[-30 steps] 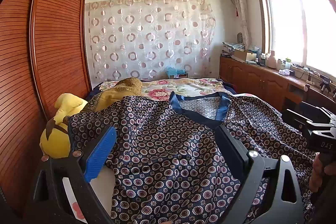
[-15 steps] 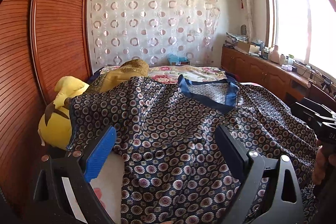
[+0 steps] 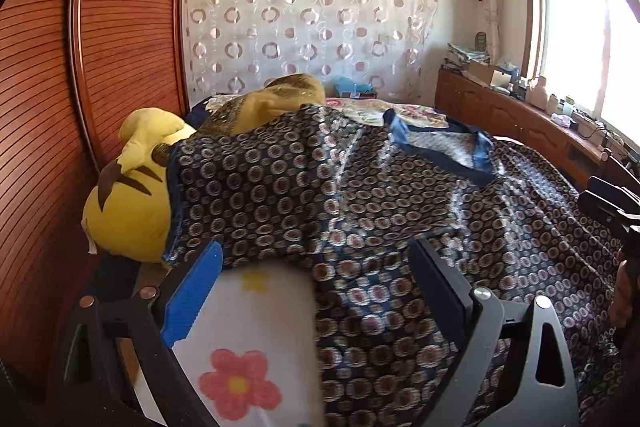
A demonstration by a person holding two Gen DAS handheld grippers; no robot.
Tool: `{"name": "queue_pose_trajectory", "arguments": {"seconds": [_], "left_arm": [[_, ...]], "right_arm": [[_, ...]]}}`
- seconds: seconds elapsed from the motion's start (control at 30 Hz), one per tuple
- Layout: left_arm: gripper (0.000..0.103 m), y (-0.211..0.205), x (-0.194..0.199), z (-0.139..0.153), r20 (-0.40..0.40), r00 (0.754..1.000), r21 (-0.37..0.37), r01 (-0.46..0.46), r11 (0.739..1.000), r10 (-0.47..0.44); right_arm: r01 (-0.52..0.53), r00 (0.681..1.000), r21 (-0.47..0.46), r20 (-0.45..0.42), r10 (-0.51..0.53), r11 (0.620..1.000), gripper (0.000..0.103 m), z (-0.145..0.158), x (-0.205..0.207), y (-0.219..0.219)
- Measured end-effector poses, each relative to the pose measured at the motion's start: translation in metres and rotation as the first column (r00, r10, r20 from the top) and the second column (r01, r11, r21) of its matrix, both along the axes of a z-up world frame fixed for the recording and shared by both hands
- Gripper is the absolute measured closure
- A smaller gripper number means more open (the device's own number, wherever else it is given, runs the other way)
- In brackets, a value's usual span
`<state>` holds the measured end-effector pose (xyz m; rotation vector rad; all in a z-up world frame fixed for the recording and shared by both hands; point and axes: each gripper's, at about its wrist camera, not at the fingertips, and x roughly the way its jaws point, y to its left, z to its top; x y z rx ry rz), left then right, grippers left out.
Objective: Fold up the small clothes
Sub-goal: 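Lower the left tool to the shirt edge beside the yellow plush and close it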
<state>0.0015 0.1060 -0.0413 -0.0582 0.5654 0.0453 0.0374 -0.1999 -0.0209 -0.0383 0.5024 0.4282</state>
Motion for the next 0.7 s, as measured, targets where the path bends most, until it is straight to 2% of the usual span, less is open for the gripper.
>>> {"name": "queue_pose_trajectory", "arguments": {"seconds": [0.27,0.47,0.57,0.63,0.7], "left_arm": [[0.009,0.042,0.01,-0.009,-0.055,0.997,0.018,-0.044,0.999,0.045],[0.01,0.074,0.025,-0.018,-0.101,0.994,-0.016,-0.05,0.999,0.048],[0.017,0.092,0.036,-0.022,-0.128,0.991,-0.048,-0.047,0.998,0.04],[0.028,0.105,0.044,-0.026,-0.146,0.989,-0.077,-0.045,0.996,0.033],[0.033,0.119,0.055,-0.033,-0.184,0.982,-0.101,-0.057,0.993,0.038]], "right_arm": [[-0.082,0.996,-0.036,-0.031,0.081,0.996,0.0,0.002,0.012,0.026],[-0.157,0.985,-0.04,-0.072,0.154,0.987,0.0,0.001,0.026,0.045],[-0.186,0.98,-0.051,-0.082,0.182,0.981,0.0,0.0,0.031,0.051],[-0.202,0.977,-0.06,-0.087,0.196,0.978,0.0,0.001,0.033,0.051],[-0.215,0.973,-0.062,-0.093,0.209,0.975,0.0,0.001,0.036,0.05]]}}
